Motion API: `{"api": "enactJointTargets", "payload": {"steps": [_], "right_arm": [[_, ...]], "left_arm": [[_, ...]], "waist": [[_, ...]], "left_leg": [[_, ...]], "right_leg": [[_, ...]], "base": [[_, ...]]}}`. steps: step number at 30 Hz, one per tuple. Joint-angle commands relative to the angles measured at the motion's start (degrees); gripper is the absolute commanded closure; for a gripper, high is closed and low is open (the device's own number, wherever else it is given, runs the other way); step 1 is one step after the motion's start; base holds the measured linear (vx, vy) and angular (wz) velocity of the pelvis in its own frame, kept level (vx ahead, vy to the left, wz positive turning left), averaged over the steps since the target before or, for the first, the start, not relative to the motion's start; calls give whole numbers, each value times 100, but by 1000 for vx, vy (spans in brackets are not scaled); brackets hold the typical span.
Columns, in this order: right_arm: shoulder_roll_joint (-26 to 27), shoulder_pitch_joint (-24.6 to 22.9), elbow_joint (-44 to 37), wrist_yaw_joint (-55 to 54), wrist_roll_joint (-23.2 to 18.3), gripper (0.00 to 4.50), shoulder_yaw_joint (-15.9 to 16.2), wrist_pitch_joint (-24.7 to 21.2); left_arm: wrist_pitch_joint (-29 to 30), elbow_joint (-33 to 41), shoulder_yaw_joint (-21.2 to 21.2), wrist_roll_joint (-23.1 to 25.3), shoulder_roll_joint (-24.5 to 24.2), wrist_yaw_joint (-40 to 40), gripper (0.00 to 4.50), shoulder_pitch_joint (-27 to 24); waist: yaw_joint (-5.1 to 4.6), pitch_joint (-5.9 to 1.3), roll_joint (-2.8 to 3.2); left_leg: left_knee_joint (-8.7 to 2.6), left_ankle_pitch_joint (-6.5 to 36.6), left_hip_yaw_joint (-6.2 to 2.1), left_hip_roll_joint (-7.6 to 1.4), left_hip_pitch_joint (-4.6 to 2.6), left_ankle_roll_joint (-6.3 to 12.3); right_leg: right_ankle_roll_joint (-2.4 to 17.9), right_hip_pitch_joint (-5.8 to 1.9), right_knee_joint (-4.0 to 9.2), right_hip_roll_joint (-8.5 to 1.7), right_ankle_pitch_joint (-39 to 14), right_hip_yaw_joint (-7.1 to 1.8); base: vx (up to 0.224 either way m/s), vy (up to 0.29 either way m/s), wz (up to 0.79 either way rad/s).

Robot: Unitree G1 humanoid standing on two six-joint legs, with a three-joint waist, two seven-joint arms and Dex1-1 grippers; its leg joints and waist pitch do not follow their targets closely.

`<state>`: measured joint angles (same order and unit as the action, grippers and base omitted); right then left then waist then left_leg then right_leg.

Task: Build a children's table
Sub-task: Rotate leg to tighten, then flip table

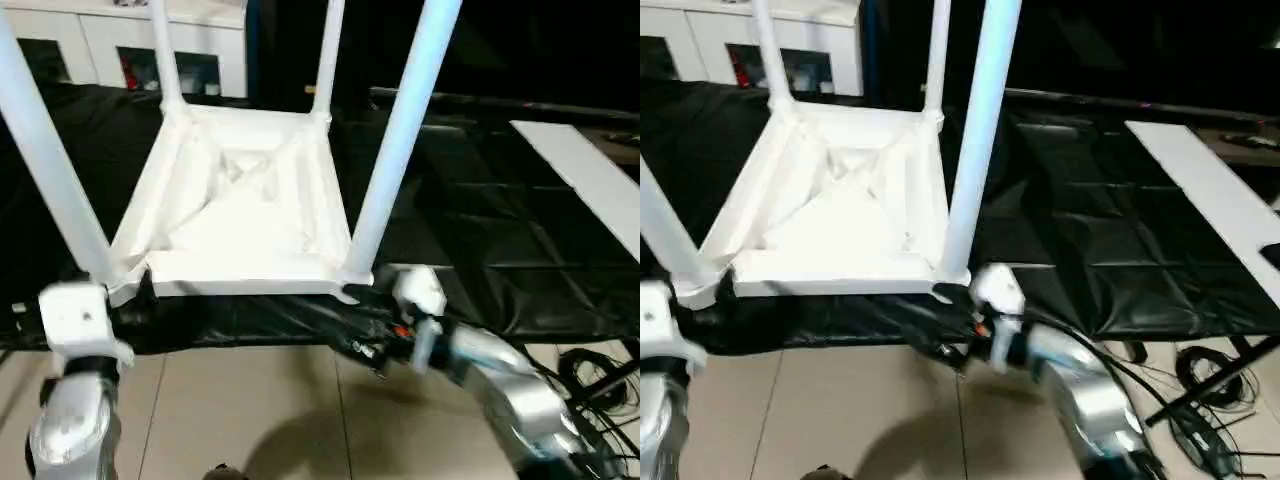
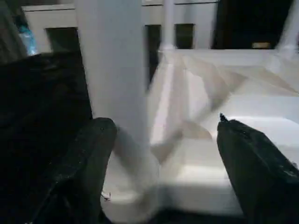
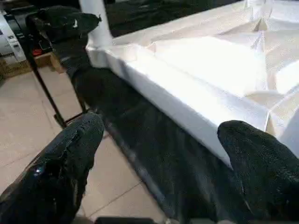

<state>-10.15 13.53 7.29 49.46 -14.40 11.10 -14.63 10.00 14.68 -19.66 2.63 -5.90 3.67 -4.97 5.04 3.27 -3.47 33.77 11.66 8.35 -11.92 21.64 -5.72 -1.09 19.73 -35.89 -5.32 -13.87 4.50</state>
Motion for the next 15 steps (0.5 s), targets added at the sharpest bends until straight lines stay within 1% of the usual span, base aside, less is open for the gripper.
{"api": "enactJointTargets", "payload": {"steps": [1, 2, 3, 4, 5, 6, 7, 8, 9, 10, 11, 12, 13, 14, 15], "right_arm": [[-31, 63, 108, -37, 30, 0, -3, 74], [7, 125, 162, -11, 2, 0, 14, 71], [107, 314, 376, 157, -53, 0, 118, 88], [134, 380, 456, 217, -43, 0, 166, 117], [153, 426, 524, 274, -27, 0, 215, 144], [220, 539, 706, 355, -11, 0, 269, 168], [248, 594, 781, 373, 12, 0, 290, 193], [281, 659, 859, 382, 41, 0, 308, 232], [369, 800, 1020, 388, 54, 0, 302, 278], [369, 800, 1020, 388, 54, 0, 302, 278], [409, 873, 1110, 415, 59, 0, 307, 332], [443, 957, 1211, 508, 48, 0, 333, 374], [450, 1001, 1259, 593, 51, 0, 374, 398], [459, 1062, 1333, 681, 63, 0, 426, 436], [470, 1111, 1397, 771, 69, 0, 471, 465]], "left_arm": [[78, -135, -83, 87, -7, -178, 31, 37], [125, -172, -109, 80, -26, -220, 26, 91], [158, -314, -153, 78, -97, -296, 5, 252], [164, -368, -169, 72, -119, -317, 5, 312], [192, -422, -183, 41, -130, -315, 5, 358], [239, -539, -210, -5, -168, -349, 5, 442], [258, -592, -221, -24, -189, -355, 5, 480], [294, -667, -214, -51, -227, -313, 5, 522], [322, -820, -215, -104, -278, -271, 5, 616], [322, -820, -215, -104, -278, -271, 5, 616], [333, -903, -215, -157, -295, -234, 5, 675], [319, -999, -240, -194, -309, -255, 5, 761], [314, -1040, -264, -207, -319, -276, 5, 814], [339, -1069, -283, -188, -352, -317, 5, 868], [312, -1085, -312, -257, -358, -291, 5, 909]], "waist": [[-22, -294, 153], [-5, -308, 172], [-2, -299, 168], [-9, -336, 153], [5, -360, 163], [6, -380, 137], [3, -396, 130], [24, -411, 135], [21, -413, 114], [22, -400, 116], [29, -399, 76], [39, -397, 110], [46, -388, 67], [61, -377, 76], [64, -377, 72]], "left_leg": [[-533, 1464, -77, -169, -47, -212], [-534, 1357, -63, -182, -54, -185], [-543, 1524, -50, -166, -51, -204], [-529, 1550, -48, -152, -51, -187], [-513, 1400, -52, -155, -48, -167], [-486, 1040, -41, -154, -27, -101], [-475, 794, -38, -138, -8, -44], [-449, 661, -27, -130, -21, -10], [-434, 604, -16, -123, -28, 16], [-443, 602, -5, -110, -30, 68], [-440, 621, 4, -119, -33, 92], [-444, 716, 12, -124, -53, 101], [-455, 829, 20, -134, -59, 113], [-472, 945, 21, -151, -68, 91], [-474, 995, 19, -157, -70, 81]], "right_leg": [[684, -69, 525, -277, -1285, -228], [736, -54, 514, -267, -935, -237], [792, -29, 489, -238, -823, -244], [837, -40, 468, -240, -713, -256], [871, -48, 445, -245, -507, -263], [922, -59, 402, -224, 13, -265], [974, -74, 358, -213, 419, -260], [1013, -67, 333, -203, 731, -265], [1042, -54, 320, -194, 850, -269], [1093, -50, 316, -189, 875, -270], [1094, -58, 327, -198, 854, -276], [1118, -40, 329, -213, 738, -283], [1119, -43, 345, -218, 581, -289], [1104, -30, 363, -230, 432, -294], [1095, -29, 360, -230, 385, -293]], "base": [[0, 0, 0], [0, 0, 0], [0, 0, 0], [0, 0, 0], [0, 0, 0], [0, 0, 0], [0, 0, 0], [0, 0, 0], [0, 0, 0], [0, 0, 0], [0, 0, 0], [0, 0, 0], [0, 0, 0], [0, 0, 0], [0, 0, 0]]}}
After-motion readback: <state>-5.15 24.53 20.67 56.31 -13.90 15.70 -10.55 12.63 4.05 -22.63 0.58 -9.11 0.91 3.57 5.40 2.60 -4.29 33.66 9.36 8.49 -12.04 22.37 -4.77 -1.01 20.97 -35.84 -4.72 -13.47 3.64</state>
